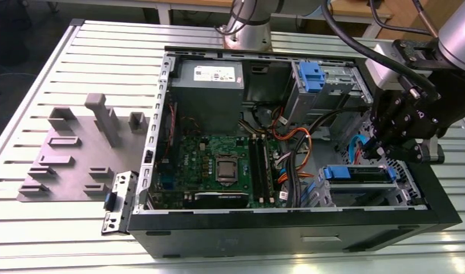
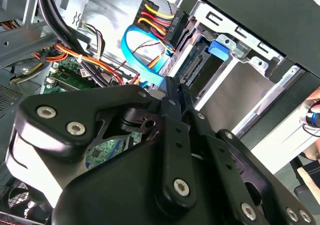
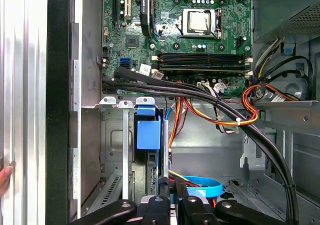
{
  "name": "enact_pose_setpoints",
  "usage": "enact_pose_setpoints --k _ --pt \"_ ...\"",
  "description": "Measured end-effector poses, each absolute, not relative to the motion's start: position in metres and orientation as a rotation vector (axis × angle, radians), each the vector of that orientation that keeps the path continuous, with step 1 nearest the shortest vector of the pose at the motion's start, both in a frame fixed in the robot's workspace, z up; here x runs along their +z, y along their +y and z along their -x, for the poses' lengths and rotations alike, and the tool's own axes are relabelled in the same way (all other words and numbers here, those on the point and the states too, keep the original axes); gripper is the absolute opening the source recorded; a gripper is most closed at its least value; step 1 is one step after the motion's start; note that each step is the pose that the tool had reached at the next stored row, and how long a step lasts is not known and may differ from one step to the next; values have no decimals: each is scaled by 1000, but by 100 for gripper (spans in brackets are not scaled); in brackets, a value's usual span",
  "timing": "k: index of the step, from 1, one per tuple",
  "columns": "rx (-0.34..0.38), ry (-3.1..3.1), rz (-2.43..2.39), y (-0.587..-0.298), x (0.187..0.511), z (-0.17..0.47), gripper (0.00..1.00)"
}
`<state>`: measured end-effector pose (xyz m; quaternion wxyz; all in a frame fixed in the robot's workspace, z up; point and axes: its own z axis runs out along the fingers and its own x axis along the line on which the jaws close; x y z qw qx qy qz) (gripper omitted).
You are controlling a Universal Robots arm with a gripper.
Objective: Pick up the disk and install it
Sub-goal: 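Insert the first disk wire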
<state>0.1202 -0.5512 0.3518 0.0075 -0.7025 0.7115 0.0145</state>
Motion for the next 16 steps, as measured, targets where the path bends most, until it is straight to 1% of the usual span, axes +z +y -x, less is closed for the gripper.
enact_pose_setpoints --k 16 --pt "45 2225 2196 -558 352 -120 16"
